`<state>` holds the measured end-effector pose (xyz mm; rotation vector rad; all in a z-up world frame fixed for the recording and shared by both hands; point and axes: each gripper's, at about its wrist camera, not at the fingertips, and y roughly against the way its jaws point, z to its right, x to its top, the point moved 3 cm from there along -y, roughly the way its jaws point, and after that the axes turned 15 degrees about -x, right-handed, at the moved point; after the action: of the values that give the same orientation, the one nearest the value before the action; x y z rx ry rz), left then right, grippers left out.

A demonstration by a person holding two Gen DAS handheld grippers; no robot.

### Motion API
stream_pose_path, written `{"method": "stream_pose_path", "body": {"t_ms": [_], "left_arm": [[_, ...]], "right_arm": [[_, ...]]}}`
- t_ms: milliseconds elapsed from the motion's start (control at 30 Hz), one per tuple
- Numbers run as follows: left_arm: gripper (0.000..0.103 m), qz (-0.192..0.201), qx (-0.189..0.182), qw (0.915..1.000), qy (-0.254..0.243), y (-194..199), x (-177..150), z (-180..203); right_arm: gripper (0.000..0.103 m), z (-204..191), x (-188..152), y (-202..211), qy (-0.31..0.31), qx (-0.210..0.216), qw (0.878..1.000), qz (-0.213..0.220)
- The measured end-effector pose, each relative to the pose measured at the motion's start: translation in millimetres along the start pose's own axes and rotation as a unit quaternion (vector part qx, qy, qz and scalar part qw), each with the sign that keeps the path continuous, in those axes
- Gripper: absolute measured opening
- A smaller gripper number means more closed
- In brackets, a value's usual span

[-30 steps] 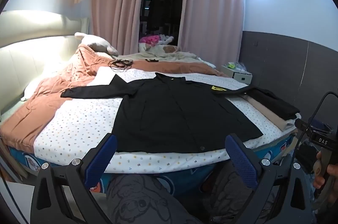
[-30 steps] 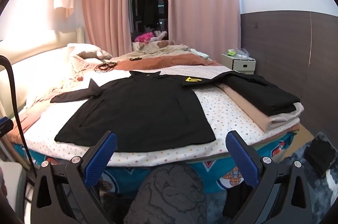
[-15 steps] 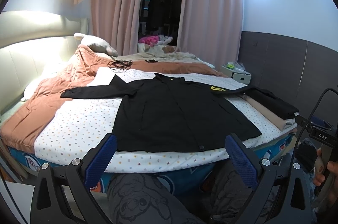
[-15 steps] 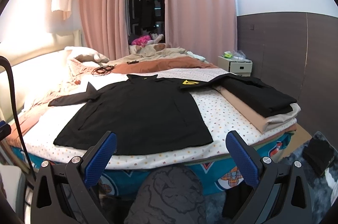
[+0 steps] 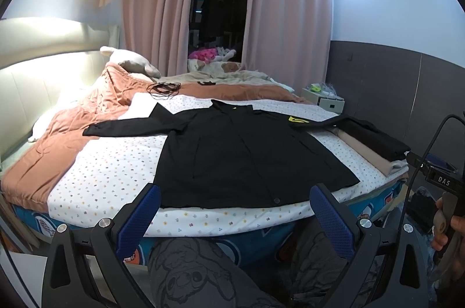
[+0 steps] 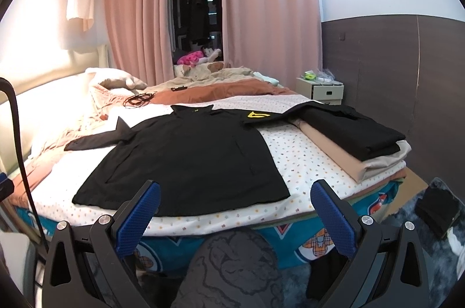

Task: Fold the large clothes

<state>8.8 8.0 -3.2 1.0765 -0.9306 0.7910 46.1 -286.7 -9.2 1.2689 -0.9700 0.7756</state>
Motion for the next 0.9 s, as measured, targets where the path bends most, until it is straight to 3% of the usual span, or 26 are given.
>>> {"method": "stream_pose_path", "body": {"t_ms": [900], "left_arm": [[0.103, 0.005, 0.001, 1.0, -0.007, 5.2, 0.7, 5.0]], "right_arm": [[0.103, 4.2, 5.8, 0.5, -0.003, -0.004, 1.0, 0.005]]}}
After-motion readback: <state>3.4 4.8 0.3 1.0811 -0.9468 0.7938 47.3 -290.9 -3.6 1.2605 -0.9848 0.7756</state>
